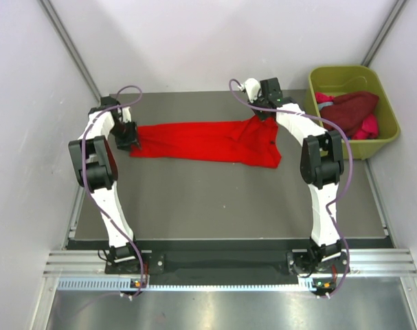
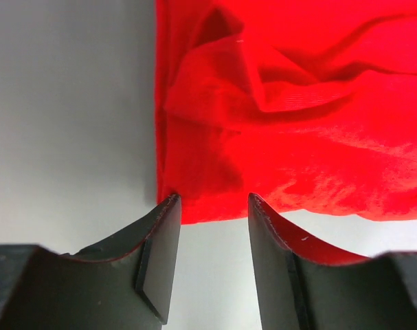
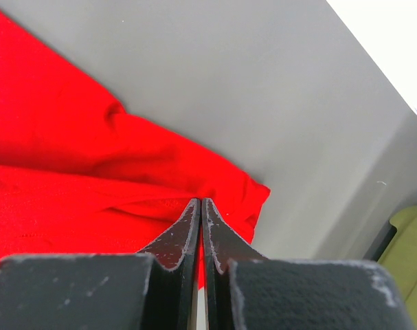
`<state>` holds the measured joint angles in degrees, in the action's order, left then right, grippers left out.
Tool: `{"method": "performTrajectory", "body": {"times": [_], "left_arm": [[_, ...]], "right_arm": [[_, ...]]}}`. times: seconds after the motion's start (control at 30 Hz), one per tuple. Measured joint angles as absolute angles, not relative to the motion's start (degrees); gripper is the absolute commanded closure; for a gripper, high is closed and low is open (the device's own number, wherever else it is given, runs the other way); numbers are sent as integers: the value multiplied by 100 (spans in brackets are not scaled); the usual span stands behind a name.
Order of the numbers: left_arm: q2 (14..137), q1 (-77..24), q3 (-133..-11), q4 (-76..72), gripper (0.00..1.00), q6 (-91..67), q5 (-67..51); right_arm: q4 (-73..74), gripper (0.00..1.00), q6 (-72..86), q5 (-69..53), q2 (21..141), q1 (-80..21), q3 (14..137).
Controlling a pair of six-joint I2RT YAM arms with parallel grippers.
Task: Fold and stack the t-shirts
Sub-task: Fold the tshirt
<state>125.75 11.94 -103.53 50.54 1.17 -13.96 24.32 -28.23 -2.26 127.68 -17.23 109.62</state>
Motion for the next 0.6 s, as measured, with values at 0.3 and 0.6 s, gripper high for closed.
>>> {"method": "performTrajectory", "body": {"times": [0.3, 0.6], "left_arm": [[12615, 1337, -10326, 5041, 54, 189, -1100], [12632, 1332, -10178, 5019, 72, 207, -1129]], "right_arm": [[2355, 100, -2823, -185, 12768, -1723, 10960], [2349, 100, -2823, -154, 12770, -1723, 10960]]}}
